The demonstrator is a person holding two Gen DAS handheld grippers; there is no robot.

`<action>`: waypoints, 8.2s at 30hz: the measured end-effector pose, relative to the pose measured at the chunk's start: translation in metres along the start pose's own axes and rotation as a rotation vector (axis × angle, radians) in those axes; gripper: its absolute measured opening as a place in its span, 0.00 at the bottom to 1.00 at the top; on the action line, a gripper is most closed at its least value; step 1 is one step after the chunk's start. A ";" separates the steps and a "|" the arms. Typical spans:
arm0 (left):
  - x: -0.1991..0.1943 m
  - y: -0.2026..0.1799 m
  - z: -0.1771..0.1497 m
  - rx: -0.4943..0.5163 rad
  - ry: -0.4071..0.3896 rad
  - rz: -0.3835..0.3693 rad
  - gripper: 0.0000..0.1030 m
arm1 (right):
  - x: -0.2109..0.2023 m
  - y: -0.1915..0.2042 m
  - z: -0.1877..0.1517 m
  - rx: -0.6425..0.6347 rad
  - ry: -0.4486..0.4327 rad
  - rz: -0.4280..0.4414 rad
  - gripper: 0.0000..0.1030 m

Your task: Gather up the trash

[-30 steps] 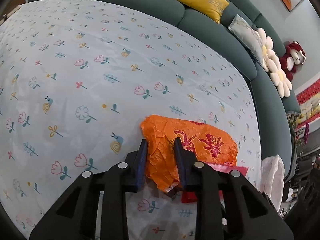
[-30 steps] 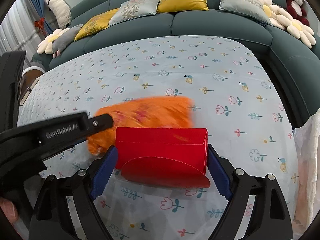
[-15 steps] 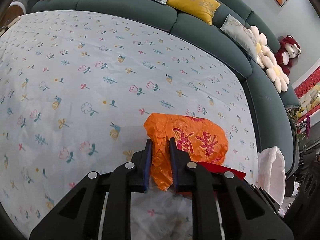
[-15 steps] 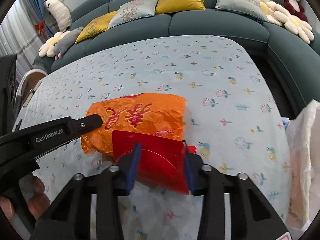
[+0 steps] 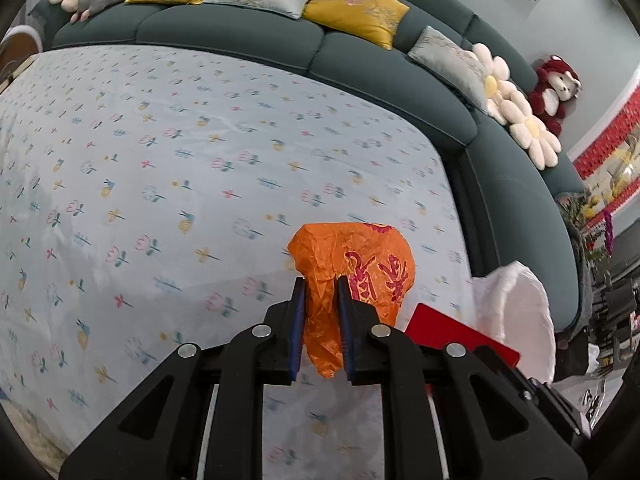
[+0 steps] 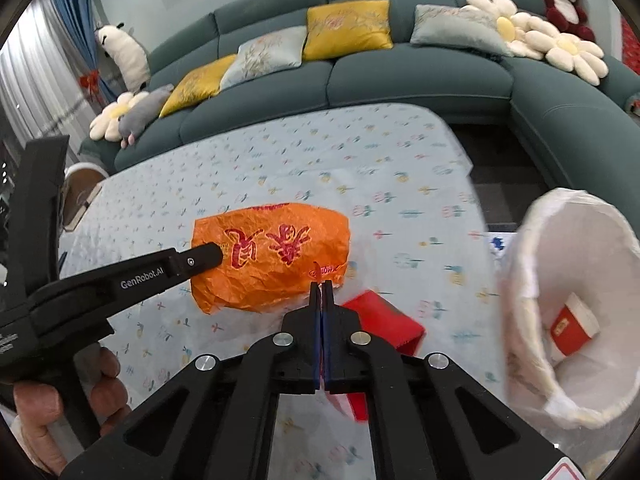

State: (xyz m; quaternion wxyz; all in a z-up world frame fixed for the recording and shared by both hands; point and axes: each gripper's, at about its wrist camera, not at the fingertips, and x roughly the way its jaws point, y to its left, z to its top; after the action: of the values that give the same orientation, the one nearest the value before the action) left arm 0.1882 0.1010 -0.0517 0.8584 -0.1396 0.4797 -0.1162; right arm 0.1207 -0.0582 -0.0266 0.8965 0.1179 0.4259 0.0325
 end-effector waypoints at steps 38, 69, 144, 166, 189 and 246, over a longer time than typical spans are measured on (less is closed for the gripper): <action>-0.021 -0.193 -0.075 0.352 0.037 -0.141 0.14 | -0.125 -0.174 -0.033 0.266 -0.204 -0.210 0.01; 0.020 -0.251 -0.098 0.444 0.110 -0.135 0.15 | -0.121 -0.238 -0.051 0.372 -0.193 -0.261 0.01; -0.003 -0.187 -0.110 0.401 -0.011 0.054 0.56 | -0.100 -0.183 -0.050 0.150 -0.134 -0.297 0.81; -0.005 -0.178 -0.116 0.403 -0.014 0.081 0.65 | -0.096 -0.175 -0.056 0.141 -0.078 -0.296 0.83; -0.011 -0.173 -0.120 0.401 -0.010 0.092 0.69 | -0.103 -0.163 -0.064 0.098 -0.059 -0.331 0.83; -0.012 -0.190 -0.122 0.433 -0.050 0.101 0.78 | -0.114 -0.183 -0.064 0.182 -0.087 -0.350 0.83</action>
State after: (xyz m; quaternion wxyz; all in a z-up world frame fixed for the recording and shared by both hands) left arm 0.0648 -0.0880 -0.0365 0.8848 0.0695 0.4283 -0.1698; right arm -0.0091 -0.2416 -0.0233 0.8916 0.1242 0.4019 -0.1674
